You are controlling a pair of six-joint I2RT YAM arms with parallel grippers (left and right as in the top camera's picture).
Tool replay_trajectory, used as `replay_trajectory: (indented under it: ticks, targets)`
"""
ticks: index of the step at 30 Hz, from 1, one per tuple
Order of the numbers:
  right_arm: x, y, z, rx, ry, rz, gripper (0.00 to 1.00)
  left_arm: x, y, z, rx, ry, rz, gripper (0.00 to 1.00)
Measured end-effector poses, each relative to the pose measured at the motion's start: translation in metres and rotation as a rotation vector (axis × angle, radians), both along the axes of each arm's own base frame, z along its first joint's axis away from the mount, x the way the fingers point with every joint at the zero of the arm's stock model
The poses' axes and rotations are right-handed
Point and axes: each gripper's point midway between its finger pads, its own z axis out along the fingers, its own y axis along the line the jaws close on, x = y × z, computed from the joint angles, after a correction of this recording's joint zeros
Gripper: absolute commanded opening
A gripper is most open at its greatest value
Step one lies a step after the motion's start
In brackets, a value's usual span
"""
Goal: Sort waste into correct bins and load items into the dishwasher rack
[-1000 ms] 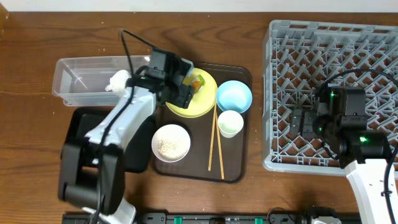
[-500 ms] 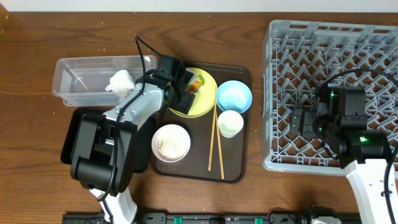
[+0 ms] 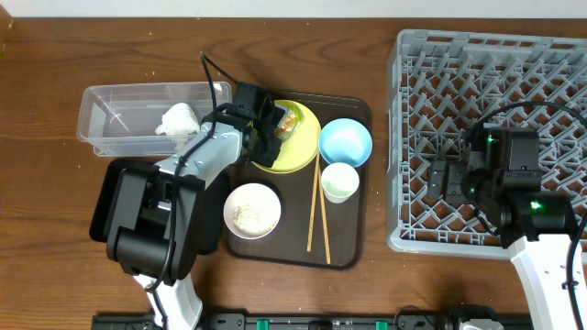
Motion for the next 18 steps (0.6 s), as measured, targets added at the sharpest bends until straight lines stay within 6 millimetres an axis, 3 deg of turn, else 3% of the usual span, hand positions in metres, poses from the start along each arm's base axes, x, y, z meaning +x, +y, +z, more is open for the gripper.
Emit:
replay_trajectory:
  ticks: [7,10,18]
  targets:
    - [0.000,0.000,0.000,0.000,0.000,0.000,0.99,-0.006,0.002,0.000,0.006,0.025,0.004,0.10]
    - [0.000,0.000,0.000,0.000,0.000,0.000,0.99,-0.008,0.002,0.010,0.003,0.016,0.005,0.10]
    - [0.000,0.000,0.000,0.000,0.000,0.000,0.99,-0.009,0.003,0.080,-0.041,-0.112,0.028,0.09]
